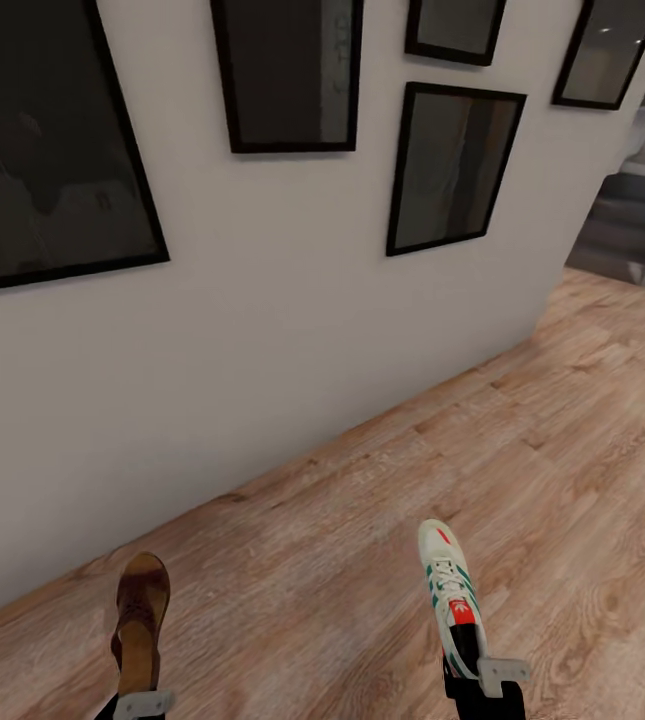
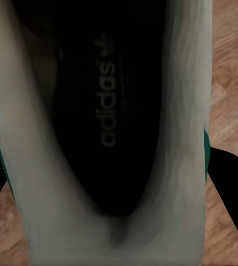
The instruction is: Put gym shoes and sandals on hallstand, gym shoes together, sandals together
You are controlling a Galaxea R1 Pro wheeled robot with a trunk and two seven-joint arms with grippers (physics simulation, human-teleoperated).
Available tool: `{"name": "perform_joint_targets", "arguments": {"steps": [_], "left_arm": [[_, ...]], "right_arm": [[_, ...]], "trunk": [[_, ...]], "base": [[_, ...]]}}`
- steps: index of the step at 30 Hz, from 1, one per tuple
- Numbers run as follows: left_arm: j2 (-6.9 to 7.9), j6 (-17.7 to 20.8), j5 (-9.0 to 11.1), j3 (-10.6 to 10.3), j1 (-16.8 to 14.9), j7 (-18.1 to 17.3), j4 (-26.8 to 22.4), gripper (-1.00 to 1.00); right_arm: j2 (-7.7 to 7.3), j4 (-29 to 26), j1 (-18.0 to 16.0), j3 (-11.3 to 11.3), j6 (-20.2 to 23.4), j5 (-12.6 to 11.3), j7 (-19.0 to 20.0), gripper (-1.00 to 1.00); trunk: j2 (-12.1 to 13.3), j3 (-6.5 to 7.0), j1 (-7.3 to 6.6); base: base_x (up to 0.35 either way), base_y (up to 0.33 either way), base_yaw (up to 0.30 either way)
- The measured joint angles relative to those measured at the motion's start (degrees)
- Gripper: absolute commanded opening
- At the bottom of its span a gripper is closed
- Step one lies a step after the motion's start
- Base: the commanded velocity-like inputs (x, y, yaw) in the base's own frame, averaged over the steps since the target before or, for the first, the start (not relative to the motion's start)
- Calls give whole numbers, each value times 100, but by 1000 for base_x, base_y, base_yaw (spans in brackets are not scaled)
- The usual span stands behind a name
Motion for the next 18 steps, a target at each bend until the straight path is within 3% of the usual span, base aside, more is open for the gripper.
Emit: {"name": "perform_joint_targets", "arguments": {"steps": [7, 18], "left_arm": [[0, 0, 2, 0, 0, 1, 0, -100], [-8, 0, 2, -1, 0, 1, 1, -100]], "right_arm": [[0, 0, 0, 0, -2, 0, 0, -100], [6, -1, 1, -1, 0, 0, -1, -100]], "trunk": [[0, 38, 0], [0, 98, -2]], "base": [[15, -1, -231], [210, -144, -231]]}}
